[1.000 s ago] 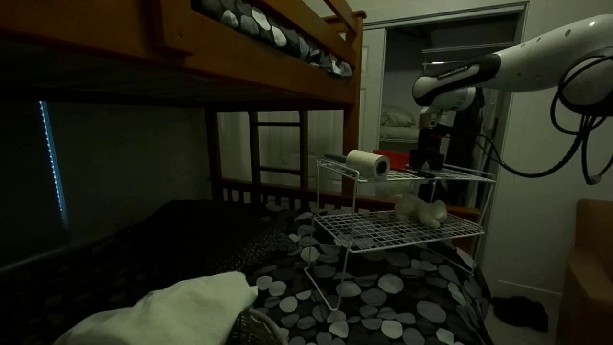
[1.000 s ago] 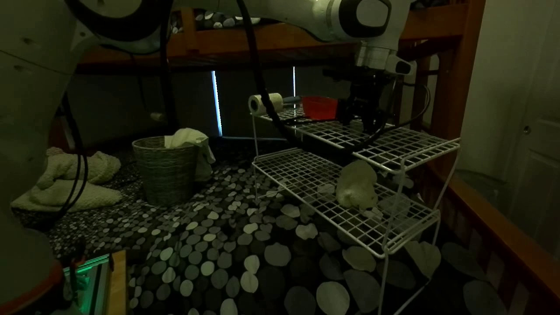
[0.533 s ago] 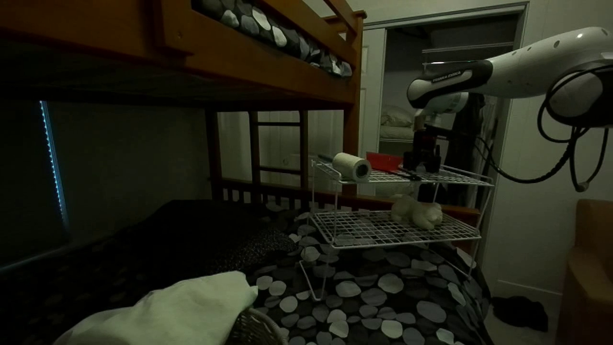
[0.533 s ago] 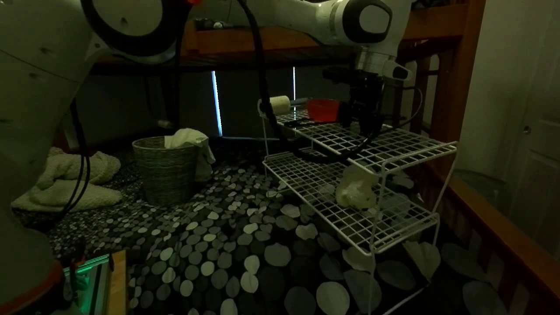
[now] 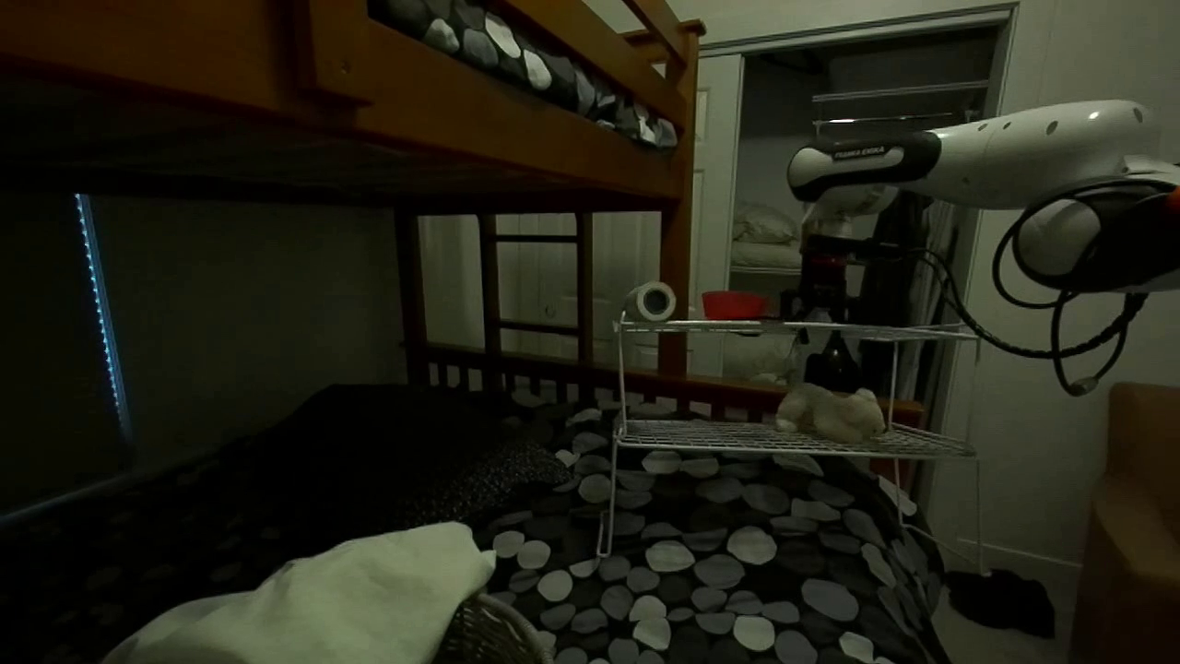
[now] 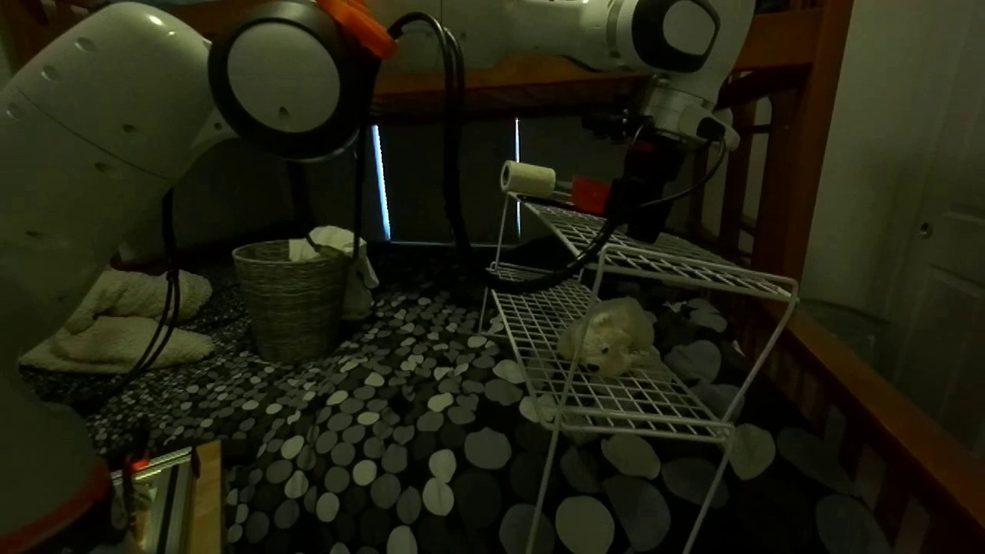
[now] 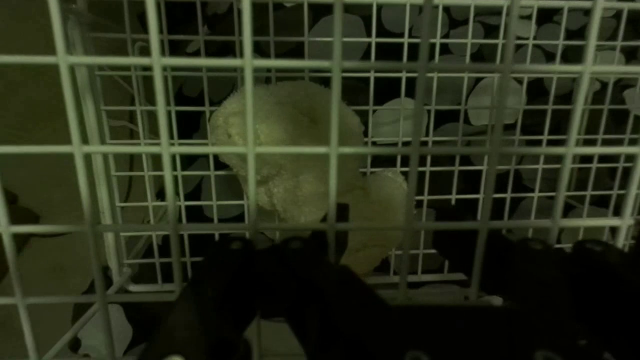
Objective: Turn the white rack to the right
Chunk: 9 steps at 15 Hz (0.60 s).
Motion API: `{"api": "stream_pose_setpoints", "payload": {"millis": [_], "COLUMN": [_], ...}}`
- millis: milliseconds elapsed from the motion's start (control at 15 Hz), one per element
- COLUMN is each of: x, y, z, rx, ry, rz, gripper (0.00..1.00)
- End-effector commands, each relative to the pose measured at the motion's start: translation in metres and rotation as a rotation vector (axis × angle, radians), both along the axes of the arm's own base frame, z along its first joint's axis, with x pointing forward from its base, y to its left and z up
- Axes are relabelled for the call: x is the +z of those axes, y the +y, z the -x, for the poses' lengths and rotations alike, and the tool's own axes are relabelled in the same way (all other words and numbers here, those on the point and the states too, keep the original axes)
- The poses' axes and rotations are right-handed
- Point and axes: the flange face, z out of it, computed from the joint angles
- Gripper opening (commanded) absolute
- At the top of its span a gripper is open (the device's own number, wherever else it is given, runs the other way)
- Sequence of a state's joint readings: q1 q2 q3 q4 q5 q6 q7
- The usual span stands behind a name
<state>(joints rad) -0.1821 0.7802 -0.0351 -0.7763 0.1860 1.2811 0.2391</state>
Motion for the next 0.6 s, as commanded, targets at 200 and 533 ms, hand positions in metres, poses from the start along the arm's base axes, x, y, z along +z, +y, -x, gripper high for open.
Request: {"api": "stream_pose_setpoints", "payload": {"millis": [200, 533], "x": [0.0, 0.048], "y": [-0.014, -0.031], "z": [-0.009, -0.003], "rx": [-0.127, -0.206], "ry": [-0.083, -0.189], "rz": [-0.019, -0.025], "gripper": [0.25, 0.25]}}
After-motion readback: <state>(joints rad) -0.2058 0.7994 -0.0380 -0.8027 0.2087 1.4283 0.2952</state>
